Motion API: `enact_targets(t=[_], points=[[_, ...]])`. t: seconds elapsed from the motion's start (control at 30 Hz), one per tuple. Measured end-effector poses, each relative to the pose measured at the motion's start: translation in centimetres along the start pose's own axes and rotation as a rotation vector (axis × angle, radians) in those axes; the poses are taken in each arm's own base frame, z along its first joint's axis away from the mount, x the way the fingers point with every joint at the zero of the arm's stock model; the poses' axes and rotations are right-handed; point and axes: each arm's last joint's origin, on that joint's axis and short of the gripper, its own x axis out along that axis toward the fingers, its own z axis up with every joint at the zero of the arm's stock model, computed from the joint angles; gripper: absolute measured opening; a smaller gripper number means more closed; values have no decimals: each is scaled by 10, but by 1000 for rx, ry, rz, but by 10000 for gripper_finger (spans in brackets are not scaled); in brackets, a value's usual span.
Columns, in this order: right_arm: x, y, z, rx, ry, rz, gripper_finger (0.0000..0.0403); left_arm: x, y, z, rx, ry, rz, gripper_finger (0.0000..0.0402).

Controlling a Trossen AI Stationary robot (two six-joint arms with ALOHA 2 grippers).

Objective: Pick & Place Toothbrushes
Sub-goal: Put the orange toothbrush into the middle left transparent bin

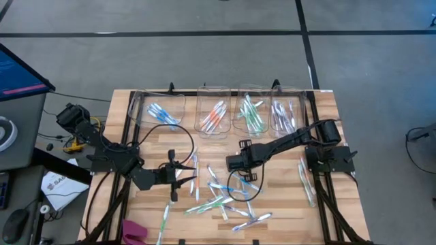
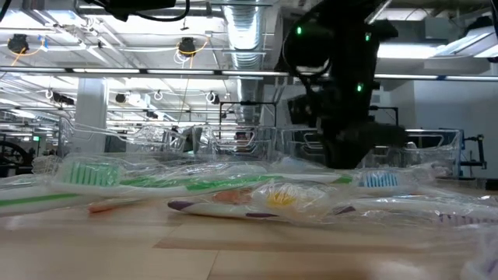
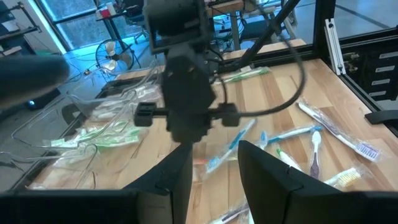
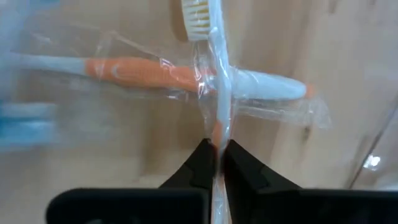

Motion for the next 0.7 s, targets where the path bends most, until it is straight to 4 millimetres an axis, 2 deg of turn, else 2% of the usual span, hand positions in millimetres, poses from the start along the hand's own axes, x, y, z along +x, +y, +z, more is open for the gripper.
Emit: enact_targets(t=[0.43, 0.53, 0.7], points=[[-70, 28, 17, -48, 10, -139, 8, 0, 0, 0, -3, 0, 0, 121], [-84, 40, 17, -40, -8, -156, 7, 0, 0, 0, -3, 0, 0, 121], [-96, 70, 5, -60, 1, -194, 7, 0, 0, 0, -1, 2, 0, 121]])
